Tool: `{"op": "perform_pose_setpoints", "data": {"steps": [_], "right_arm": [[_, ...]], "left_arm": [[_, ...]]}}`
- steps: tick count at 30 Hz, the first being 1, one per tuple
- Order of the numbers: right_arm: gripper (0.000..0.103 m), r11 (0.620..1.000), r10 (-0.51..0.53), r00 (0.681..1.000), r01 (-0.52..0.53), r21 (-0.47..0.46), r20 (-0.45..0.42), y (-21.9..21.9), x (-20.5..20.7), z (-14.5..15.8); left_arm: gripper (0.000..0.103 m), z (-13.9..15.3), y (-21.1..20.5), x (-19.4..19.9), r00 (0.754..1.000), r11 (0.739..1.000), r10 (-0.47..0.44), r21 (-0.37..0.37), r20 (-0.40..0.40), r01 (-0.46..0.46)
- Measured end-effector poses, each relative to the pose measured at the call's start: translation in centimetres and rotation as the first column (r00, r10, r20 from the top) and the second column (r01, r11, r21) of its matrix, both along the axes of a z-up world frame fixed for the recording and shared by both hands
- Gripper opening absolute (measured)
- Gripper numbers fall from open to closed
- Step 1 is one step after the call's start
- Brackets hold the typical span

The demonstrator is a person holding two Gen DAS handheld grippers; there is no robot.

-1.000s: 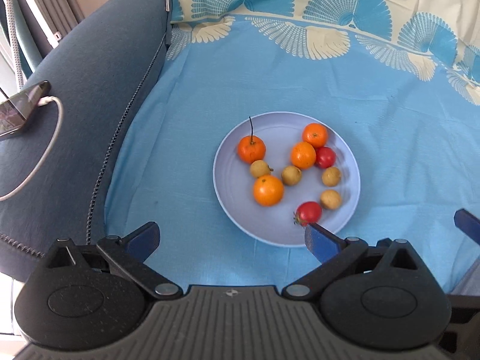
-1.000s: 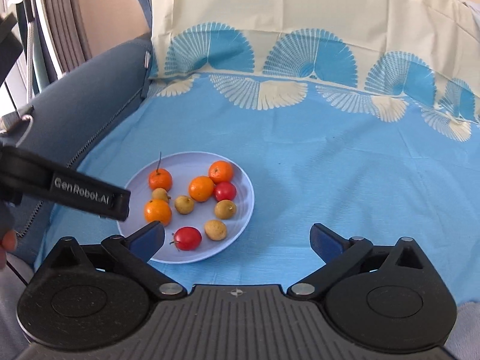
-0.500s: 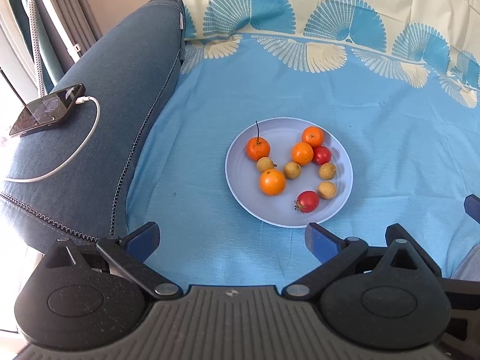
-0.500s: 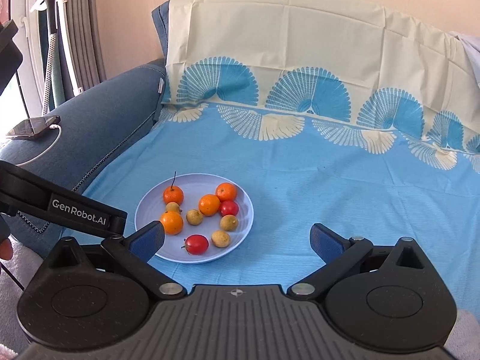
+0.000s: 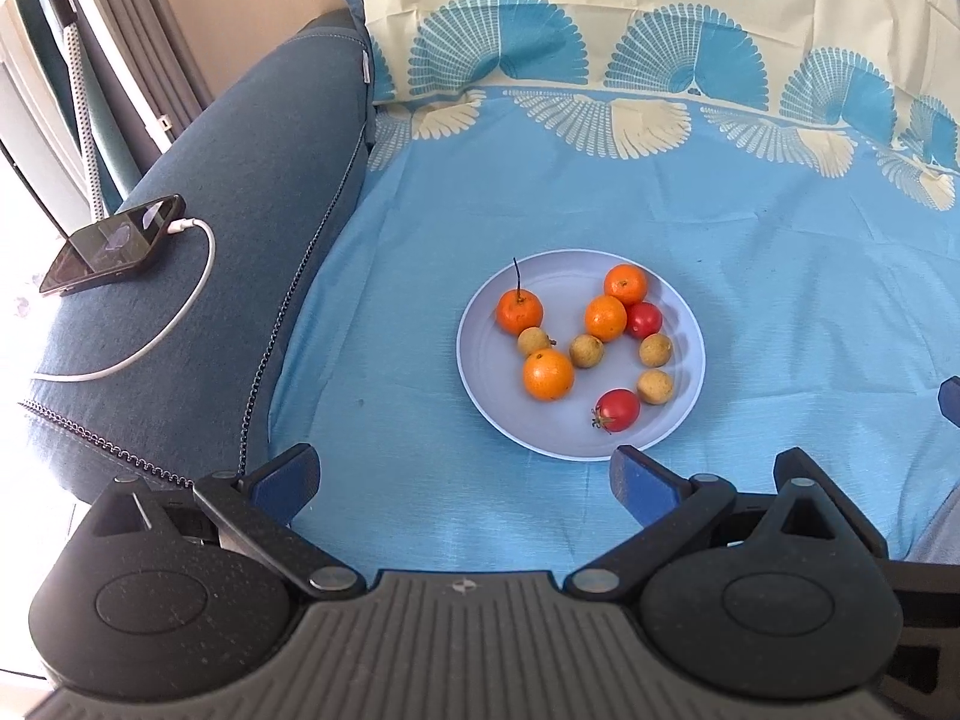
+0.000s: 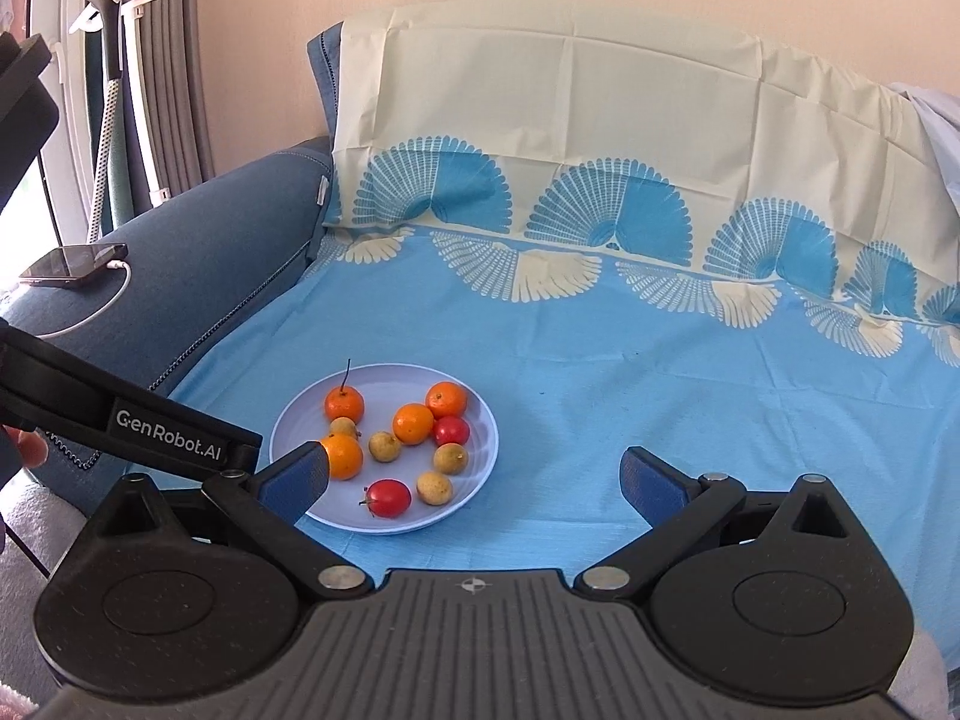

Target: Organize fruits

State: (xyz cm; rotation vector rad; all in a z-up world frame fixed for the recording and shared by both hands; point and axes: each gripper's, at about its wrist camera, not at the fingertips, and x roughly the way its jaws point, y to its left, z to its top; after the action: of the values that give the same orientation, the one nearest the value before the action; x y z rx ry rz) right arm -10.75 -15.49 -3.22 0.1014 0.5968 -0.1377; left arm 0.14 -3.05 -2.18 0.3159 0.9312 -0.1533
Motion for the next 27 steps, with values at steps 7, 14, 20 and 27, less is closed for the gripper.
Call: {"op": "perform_pose_setpoints", "data": {"steps": [7,14,20,27], "right_arm": [[0.102,1.0,0.012,1.0,-0.012,-0.007,-0.002,0.24,0.16,0.01],[0.102,1.0,0.018,1.0,-0.018,-0.011,-0.007,0.33,0.21,0.01],[0.102,1.0,0.021,1.0,-0.021,-0.013,-0.006,0.33,0.25,0.06],[0.102,1.0,0.02,1.0,-0.02,-0.013,-0.007,0.34,0.26,0.04]], "left_arm": [[0.103,-0.09,0.34,0.21,1.0,1.0,0.013,0.001,-0.006,-0.013],[0.103,-0.24,0.35,0.25,1.0,1.0,0.021,0.008,-0.011,-0.021],[0.103,-0.27,0.36,0.2,1.0,1.0,0.021,0.009,-0.008,-0.021],[0.103,-0.28,0.3,0.22,1.0,1.0,0.022,0.014,-0.008,-0.021]]}}
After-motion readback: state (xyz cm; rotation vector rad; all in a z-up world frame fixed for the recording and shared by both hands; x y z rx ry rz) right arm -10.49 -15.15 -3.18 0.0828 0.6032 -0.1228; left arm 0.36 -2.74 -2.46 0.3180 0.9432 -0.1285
